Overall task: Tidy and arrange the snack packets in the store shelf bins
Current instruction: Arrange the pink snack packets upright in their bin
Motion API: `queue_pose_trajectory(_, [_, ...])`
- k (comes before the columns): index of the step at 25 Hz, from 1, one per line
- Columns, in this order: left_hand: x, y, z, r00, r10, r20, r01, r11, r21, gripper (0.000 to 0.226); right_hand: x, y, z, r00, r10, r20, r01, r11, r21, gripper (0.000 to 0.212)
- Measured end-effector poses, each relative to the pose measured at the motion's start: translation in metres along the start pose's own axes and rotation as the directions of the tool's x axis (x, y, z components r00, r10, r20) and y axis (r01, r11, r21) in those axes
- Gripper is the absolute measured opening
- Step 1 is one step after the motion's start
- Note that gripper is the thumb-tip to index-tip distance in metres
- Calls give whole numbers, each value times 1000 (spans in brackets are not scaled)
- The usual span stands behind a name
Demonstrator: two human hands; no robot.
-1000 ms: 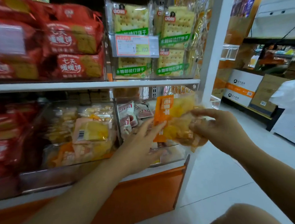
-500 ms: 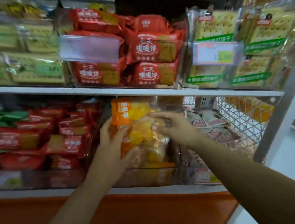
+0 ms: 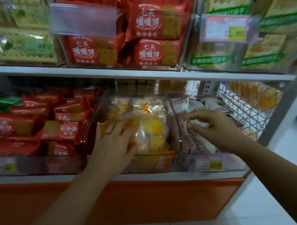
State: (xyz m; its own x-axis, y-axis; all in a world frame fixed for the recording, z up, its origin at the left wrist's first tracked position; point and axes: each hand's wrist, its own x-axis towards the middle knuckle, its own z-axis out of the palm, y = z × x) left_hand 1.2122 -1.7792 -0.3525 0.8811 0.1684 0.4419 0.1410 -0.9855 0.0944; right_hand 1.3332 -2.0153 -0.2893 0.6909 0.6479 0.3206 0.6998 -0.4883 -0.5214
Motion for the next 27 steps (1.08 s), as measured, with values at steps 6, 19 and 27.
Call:
queue_pose_trajectory(6, [27,79,2,981,192,12,-191,980,-53,38,-55,69,-69,981,194,-5,-194,978,-76,20])
queue_pose_trajectory(19, [58,119,56,865,502,-3,-501,862,-80,41,-6,115,-54,393,440,807,-187,898,-398,69])
queue_pose_trajectory(27, [59,118,66,848,519,-110,-530,838,-126,32,3,137,-30,322,306,896,-495,861,-117,130])
